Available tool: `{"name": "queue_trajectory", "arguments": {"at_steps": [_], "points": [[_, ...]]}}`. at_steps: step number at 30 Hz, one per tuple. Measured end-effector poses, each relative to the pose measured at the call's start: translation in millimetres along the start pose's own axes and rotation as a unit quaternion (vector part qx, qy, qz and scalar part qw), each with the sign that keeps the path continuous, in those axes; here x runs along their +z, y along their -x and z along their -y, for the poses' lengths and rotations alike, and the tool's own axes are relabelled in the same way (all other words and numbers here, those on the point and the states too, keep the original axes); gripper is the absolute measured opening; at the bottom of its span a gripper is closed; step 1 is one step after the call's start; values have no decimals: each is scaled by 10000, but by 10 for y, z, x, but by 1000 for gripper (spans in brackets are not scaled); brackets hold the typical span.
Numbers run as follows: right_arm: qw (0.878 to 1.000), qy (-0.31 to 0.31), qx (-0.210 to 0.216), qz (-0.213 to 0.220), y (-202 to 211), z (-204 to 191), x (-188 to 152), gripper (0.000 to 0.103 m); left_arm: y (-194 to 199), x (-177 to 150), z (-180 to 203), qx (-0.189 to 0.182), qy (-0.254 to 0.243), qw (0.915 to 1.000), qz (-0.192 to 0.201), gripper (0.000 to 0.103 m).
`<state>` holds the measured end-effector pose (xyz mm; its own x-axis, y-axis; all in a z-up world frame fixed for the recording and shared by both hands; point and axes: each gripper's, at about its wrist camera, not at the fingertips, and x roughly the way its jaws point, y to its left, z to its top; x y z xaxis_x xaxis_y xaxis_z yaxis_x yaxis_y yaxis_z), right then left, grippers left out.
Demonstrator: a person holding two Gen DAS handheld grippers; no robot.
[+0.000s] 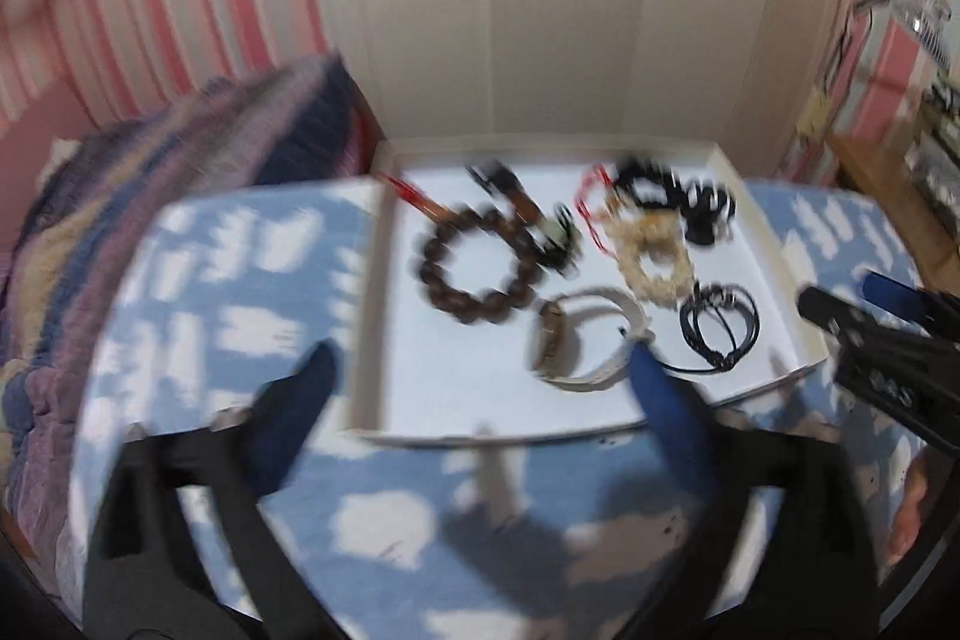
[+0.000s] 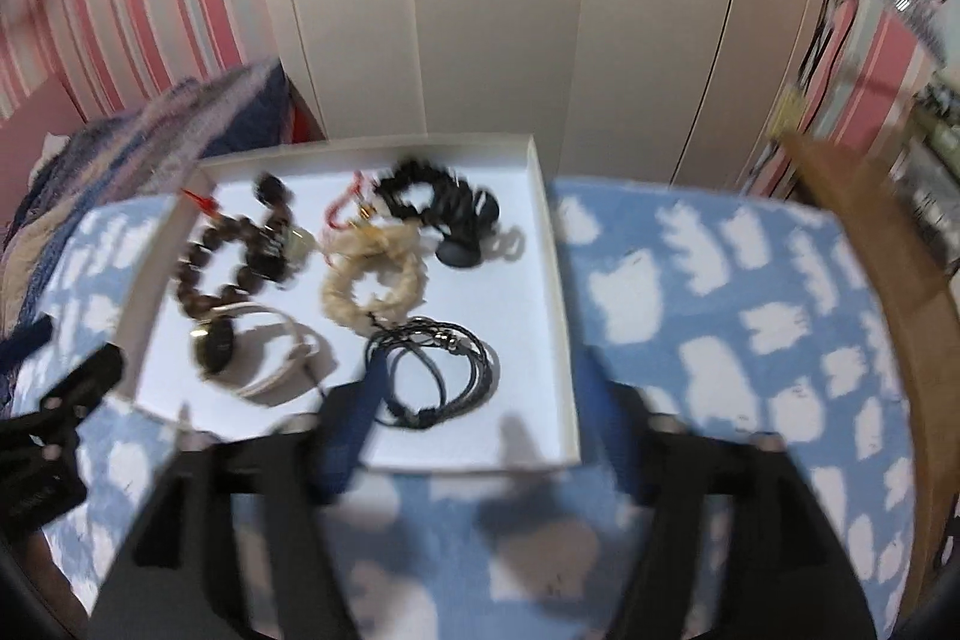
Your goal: Organize jewelry
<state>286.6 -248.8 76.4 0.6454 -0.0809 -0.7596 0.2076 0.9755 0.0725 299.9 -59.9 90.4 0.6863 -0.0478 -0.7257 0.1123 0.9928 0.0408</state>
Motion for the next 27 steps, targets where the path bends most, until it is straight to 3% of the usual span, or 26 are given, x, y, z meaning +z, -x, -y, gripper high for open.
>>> {"name": "queue_trajectory", "arguments": {"at_steps": [1, 5, 12, 19, 27], "points": [[9999, 2, 19, 152, 137, -11, -48, 89, 140, -48, -46, 39, 29, 9999, 148, 100], [9983, 28, 148, 555, 687, -85, -393, 96, 634, -359, -134, -117, 79, 9994, 302, 100], [9946, -41, 234, 1009, 1395, -182, -1159, 97, 1307, -1119, -84, 47, 39, 9981, 617, 100], [9937, -73, 118, 1112, 1498, -145, -1510, 97, 1554, -1462, -55, 20, 85, 9935, 1137, 100], [9933, 2, 14, 1158, 1370, -161, -1601, 97, 1428, -1504, -159, -186, 314, 9950, 934, 100]]}}
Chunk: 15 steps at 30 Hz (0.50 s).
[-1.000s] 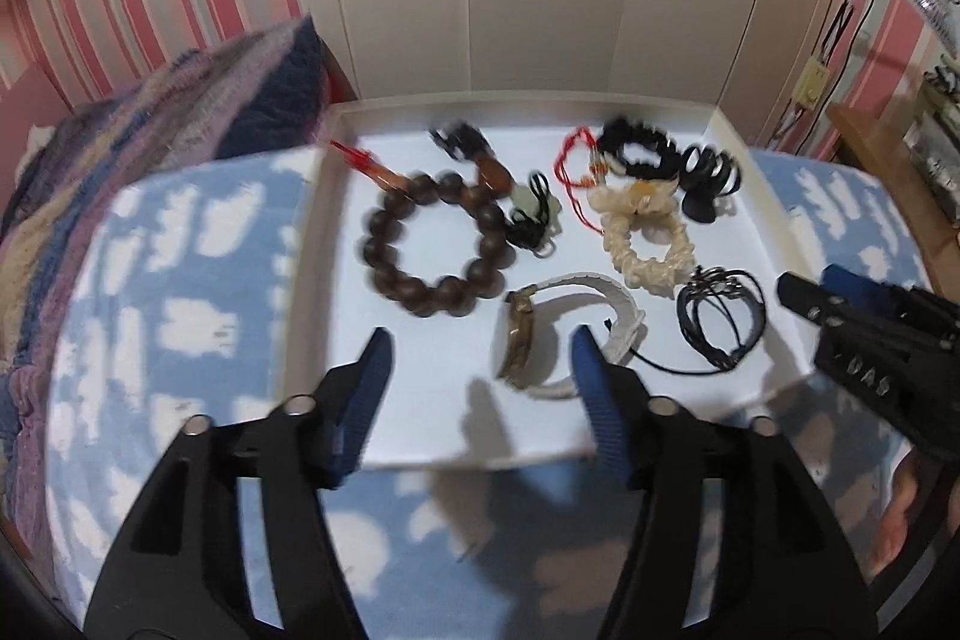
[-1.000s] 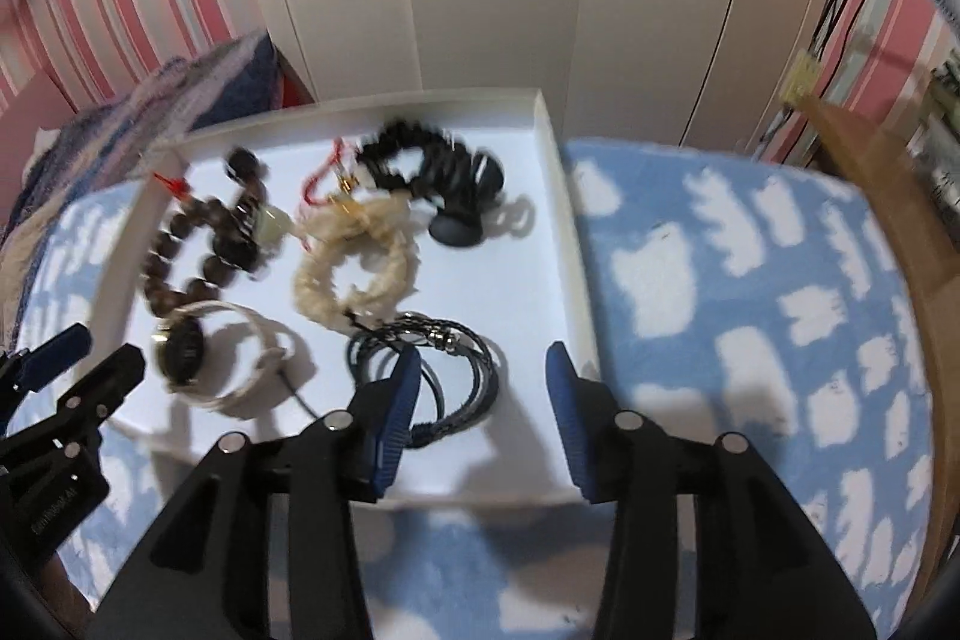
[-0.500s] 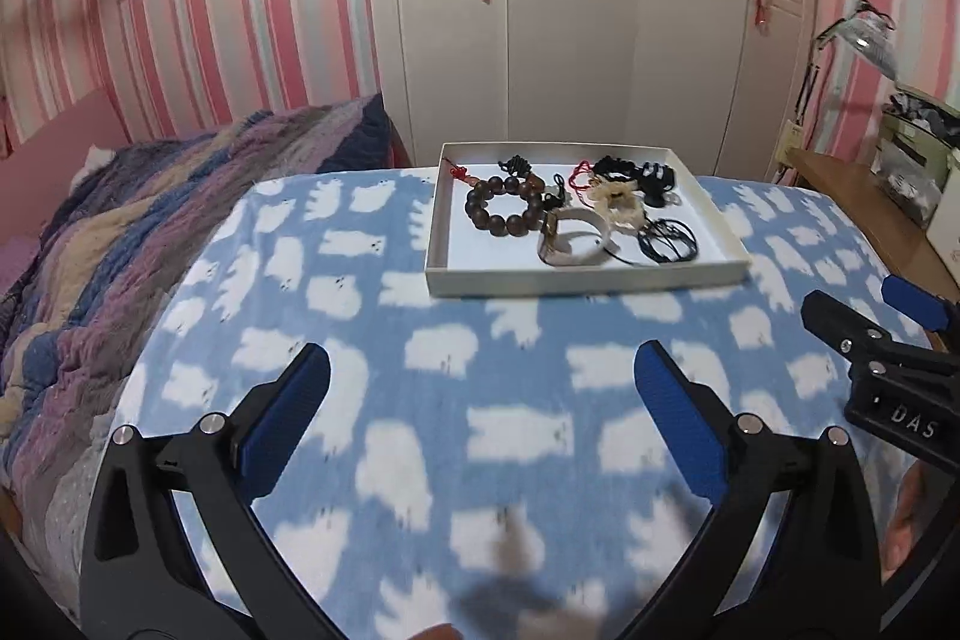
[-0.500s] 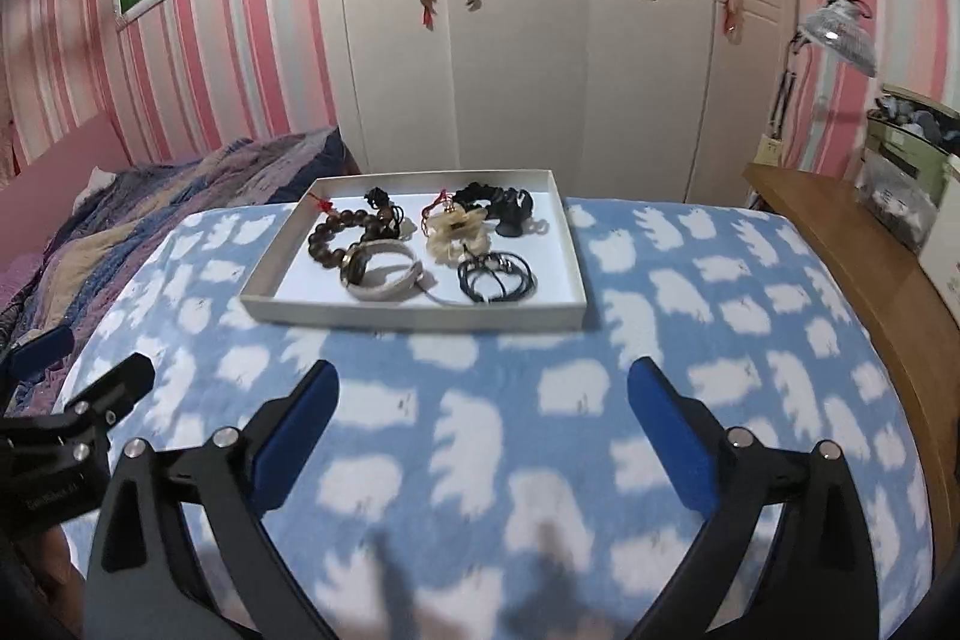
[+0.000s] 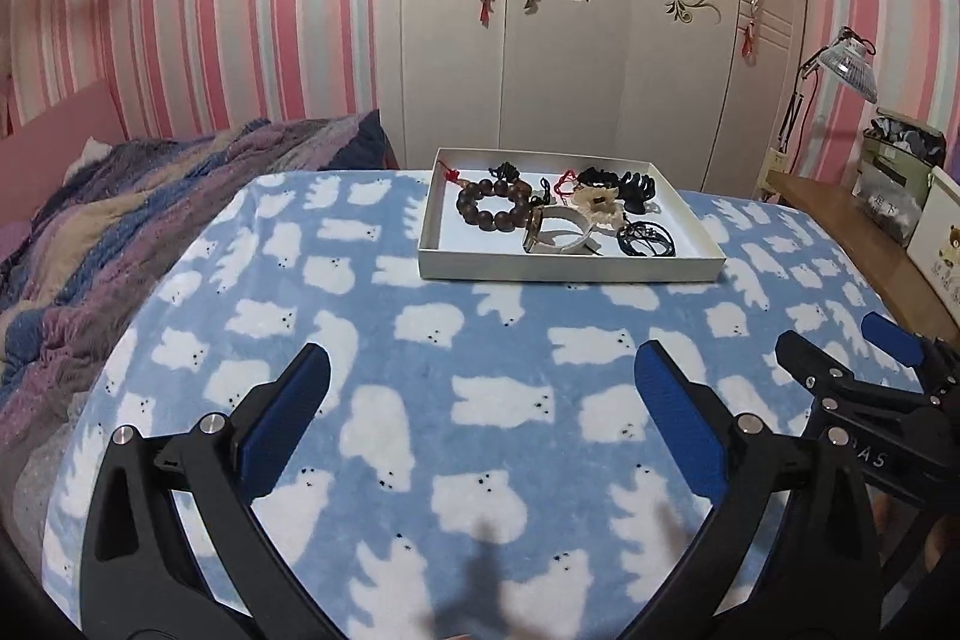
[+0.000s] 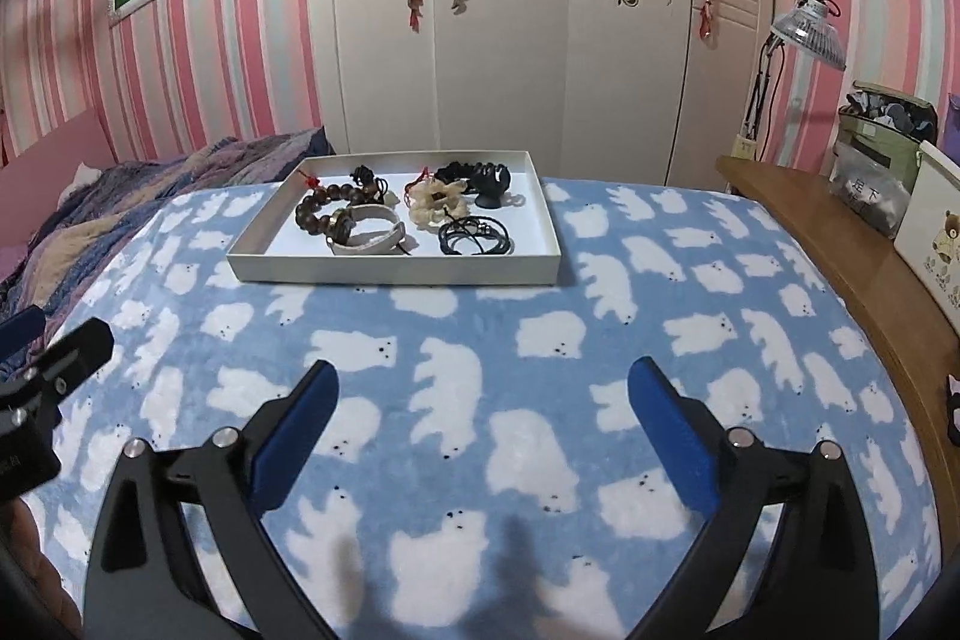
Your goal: Organize jewelry
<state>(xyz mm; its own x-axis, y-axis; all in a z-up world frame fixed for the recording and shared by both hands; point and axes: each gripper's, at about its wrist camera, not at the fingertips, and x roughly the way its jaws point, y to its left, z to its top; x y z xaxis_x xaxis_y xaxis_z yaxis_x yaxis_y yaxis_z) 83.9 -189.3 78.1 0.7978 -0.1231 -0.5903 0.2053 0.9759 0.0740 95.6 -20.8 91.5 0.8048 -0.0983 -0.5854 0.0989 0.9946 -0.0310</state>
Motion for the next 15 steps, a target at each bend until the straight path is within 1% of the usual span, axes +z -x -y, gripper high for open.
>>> {"name": "queue_trajectory", "arguments": {"at_steps": [15], "points": [[9999, -55, -76, 129, 15, 13, -8, 97, -87, -52, -18, -12, 6, 9999, -102, 100]]}}
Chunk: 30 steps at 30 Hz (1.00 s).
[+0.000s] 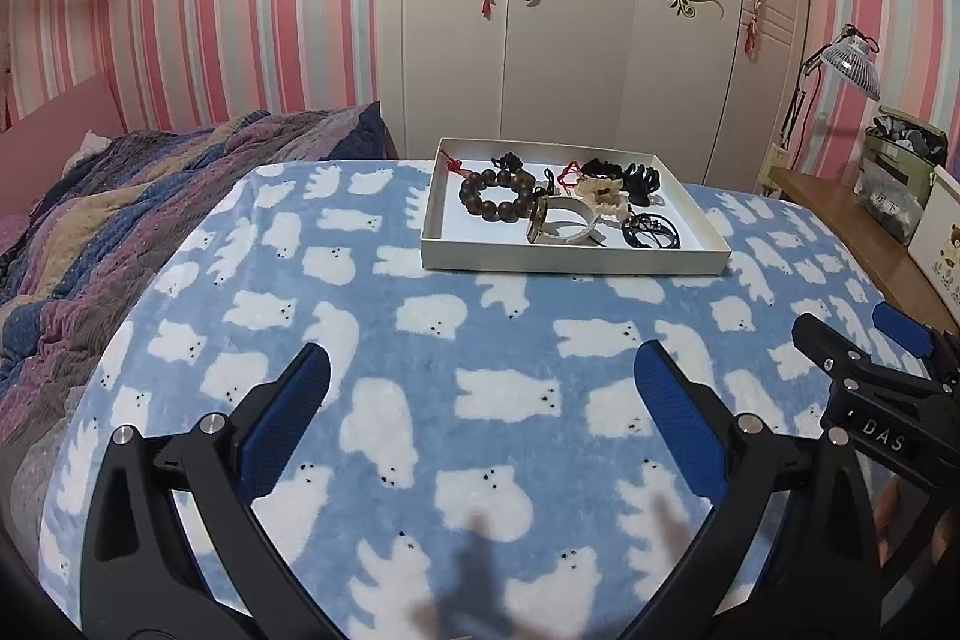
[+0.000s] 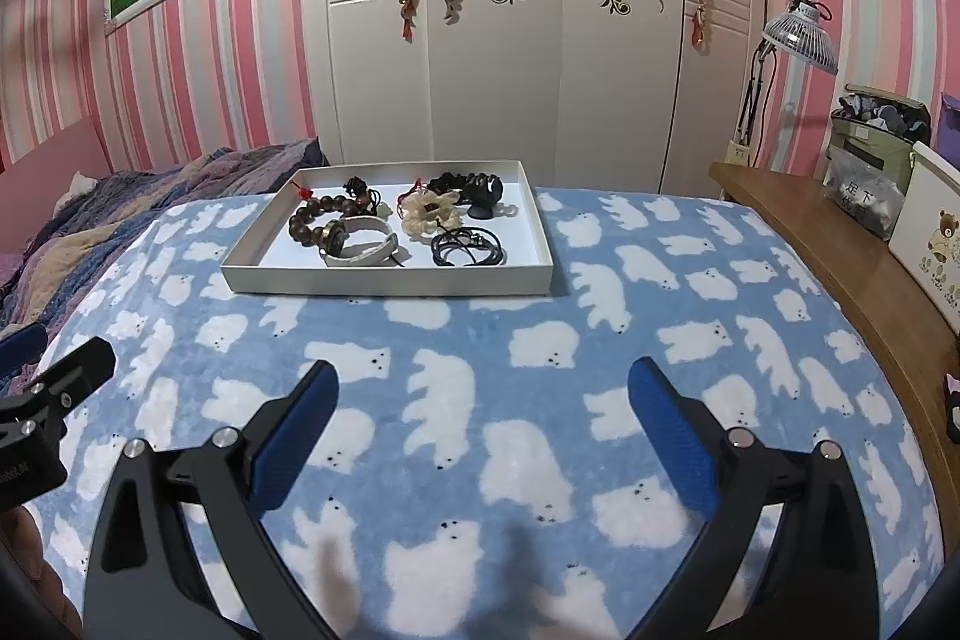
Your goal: Organize jewelry
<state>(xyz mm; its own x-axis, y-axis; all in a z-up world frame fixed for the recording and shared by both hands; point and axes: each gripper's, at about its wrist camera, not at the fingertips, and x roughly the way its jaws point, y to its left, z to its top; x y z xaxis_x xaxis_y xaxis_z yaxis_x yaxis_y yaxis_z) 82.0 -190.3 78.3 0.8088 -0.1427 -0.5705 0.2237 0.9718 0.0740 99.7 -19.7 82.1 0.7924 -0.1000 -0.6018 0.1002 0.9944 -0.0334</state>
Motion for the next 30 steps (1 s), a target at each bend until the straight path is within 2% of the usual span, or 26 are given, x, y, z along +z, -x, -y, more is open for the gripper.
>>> {"name": "queue_trajectory", "arguments": {"at_steps": [30], "points": [[9999, 75, -114, 68, 3, -6, -9, 97, -16, -15, 49, 156, -149, 9997, 100, 100]]}}
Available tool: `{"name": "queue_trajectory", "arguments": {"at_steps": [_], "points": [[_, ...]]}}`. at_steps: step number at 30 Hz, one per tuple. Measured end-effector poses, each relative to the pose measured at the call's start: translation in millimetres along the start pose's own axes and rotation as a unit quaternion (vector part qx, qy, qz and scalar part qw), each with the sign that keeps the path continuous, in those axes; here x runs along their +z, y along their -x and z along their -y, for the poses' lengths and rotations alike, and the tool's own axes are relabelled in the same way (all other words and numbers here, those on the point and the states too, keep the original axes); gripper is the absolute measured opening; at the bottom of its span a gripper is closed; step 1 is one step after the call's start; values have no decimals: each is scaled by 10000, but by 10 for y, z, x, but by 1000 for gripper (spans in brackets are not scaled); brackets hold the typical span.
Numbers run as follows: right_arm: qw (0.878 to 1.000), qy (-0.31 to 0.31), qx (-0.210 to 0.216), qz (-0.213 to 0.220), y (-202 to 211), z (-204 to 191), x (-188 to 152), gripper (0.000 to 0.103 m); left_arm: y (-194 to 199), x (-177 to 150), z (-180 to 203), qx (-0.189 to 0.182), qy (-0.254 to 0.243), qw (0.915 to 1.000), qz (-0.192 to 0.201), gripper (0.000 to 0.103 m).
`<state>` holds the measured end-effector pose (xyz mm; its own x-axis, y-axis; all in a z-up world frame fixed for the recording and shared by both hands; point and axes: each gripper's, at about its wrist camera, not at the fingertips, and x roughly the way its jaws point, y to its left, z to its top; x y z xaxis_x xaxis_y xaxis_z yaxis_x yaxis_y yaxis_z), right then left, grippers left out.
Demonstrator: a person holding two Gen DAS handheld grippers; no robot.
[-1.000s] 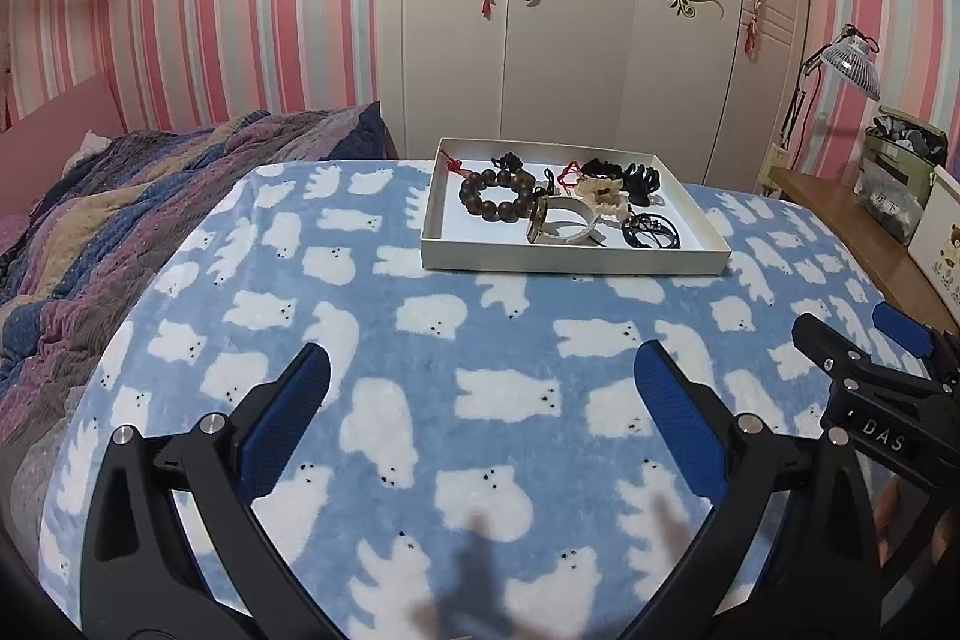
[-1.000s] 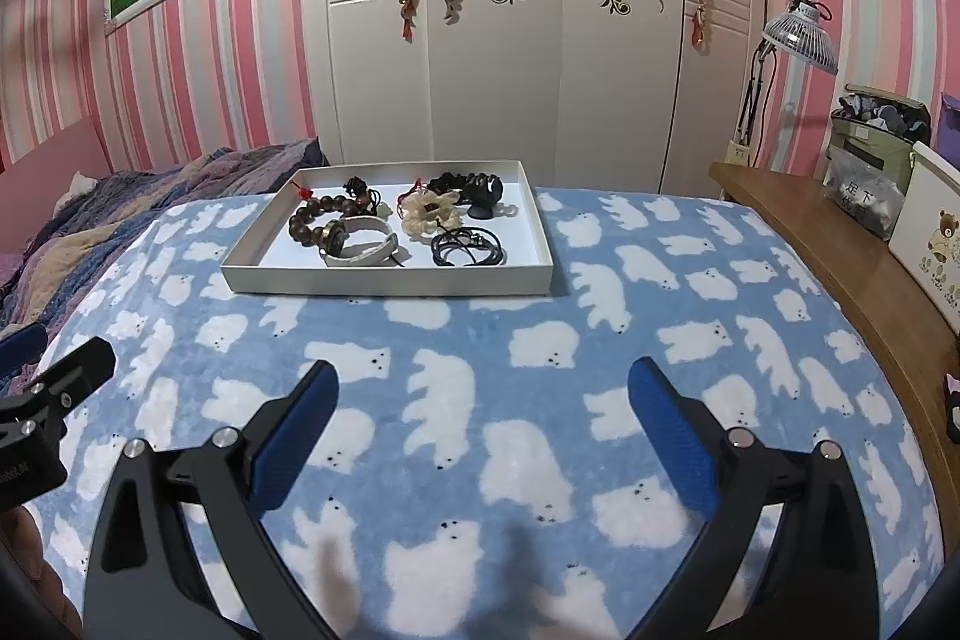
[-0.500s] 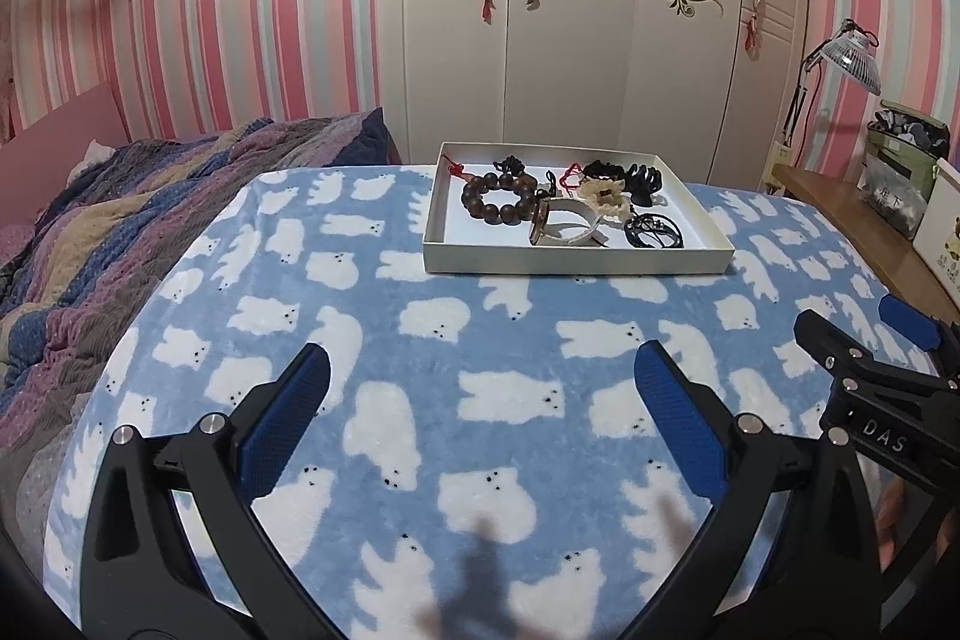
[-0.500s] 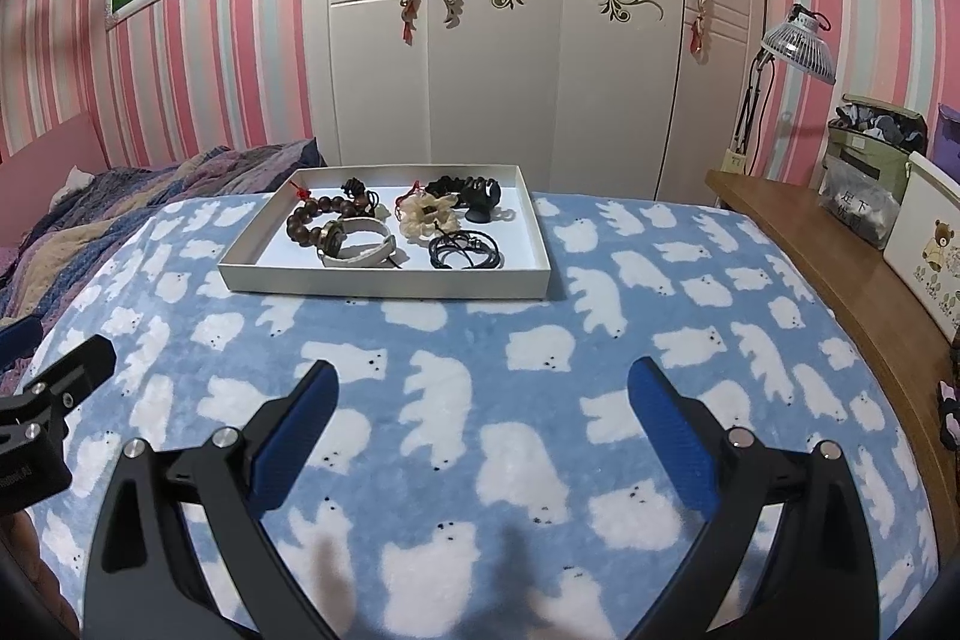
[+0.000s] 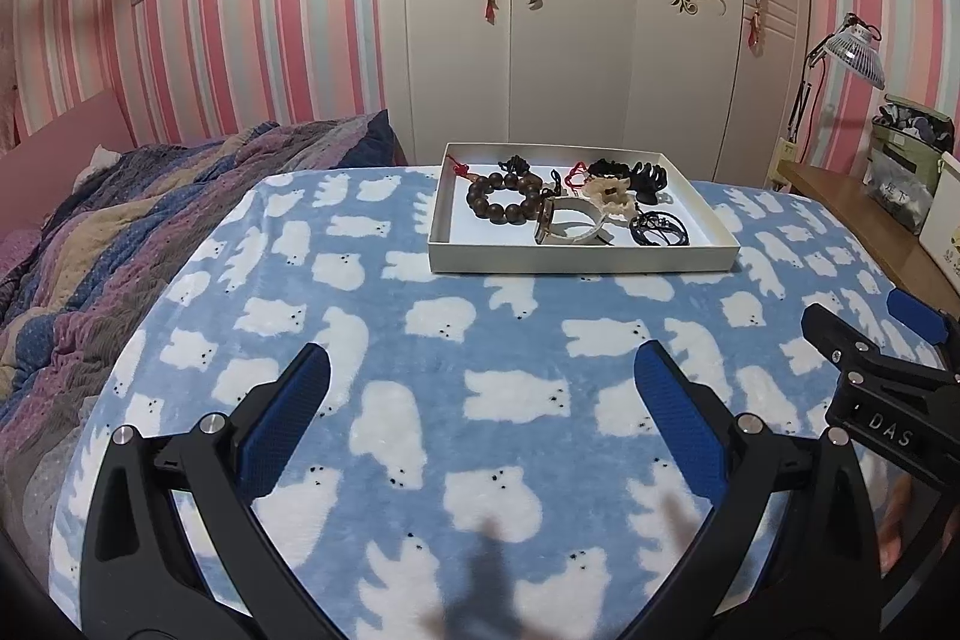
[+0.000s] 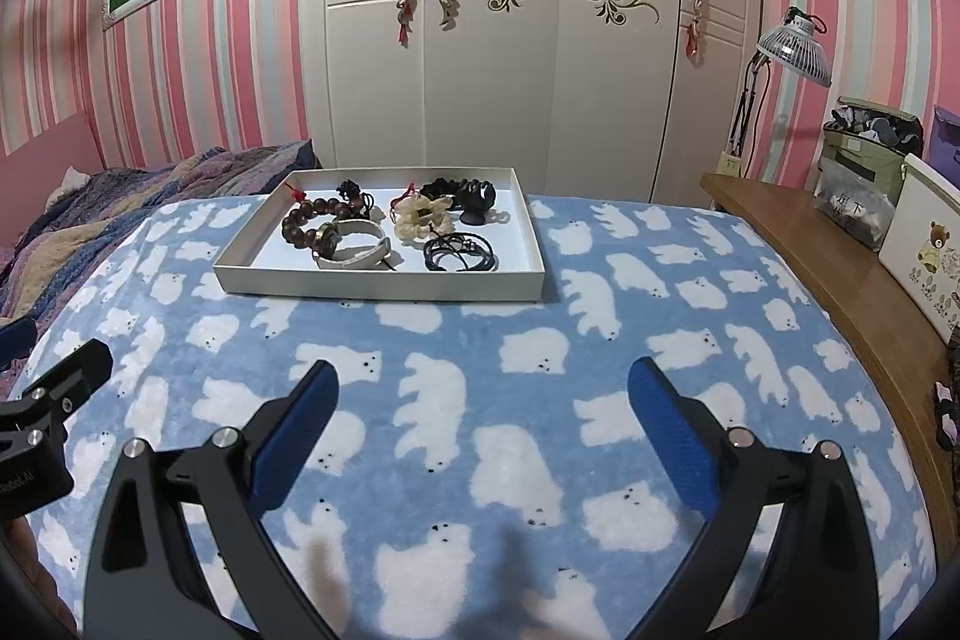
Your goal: Organize jewelry
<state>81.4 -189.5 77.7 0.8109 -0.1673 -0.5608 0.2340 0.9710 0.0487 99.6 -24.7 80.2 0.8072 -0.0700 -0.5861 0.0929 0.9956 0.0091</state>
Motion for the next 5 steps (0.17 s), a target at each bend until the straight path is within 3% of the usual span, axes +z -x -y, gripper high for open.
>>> {"name": "queue_trajectory", "arguments": {"at_steps": [5], "points": [[10000, 3, -6, 5, 3, 0, 3, 97, -1, 3, 3, -5, 17, 10000, -20, 100]]}}
